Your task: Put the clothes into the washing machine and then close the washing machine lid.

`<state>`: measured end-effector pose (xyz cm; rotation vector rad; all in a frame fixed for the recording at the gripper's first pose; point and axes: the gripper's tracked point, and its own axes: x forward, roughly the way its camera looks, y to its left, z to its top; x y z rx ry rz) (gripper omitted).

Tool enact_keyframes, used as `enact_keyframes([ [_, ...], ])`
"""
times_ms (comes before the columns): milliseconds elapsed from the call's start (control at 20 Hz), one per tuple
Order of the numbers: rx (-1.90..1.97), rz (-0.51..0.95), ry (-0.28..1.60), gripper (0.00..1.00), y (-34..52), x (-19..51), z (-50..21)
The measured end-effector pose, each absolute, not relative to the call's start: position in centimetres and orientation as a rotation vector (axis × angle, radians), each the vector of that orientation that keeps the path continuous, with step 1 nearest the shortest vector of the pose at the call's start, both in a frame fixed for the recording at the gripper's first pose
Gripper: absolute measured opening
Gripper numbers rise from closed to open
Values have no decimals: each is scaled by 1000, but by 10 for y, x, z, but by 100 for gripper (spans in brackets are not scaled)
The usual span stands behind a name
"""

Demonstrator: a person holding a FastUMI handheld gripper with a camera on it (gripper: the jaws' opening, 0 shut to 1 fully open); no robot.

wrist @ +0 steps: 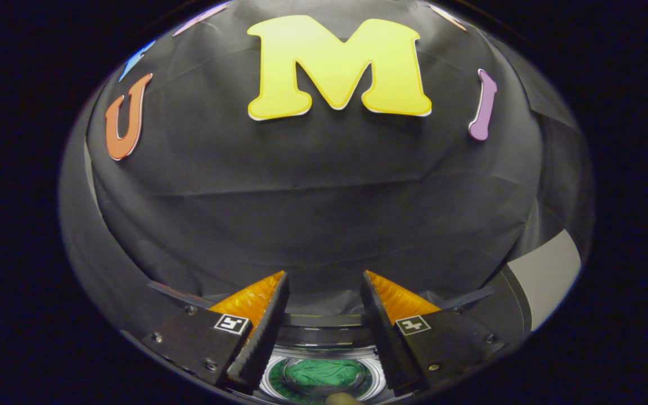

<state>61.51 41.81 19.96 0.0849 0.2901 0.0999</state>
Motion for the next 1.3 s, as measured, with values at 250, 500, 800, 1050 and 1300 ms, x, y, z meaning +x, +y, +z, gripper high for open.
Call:
enact_keyframes([
  [250,77,98,288,81,416,585,191],
  [500,76,93,289,81,414,553,175],
  [800,76,90,309,81,414,528,159],
  [1050,85,92,348,81,414,517,144],
  [1300,72,99,409,81,413,491,112],
])
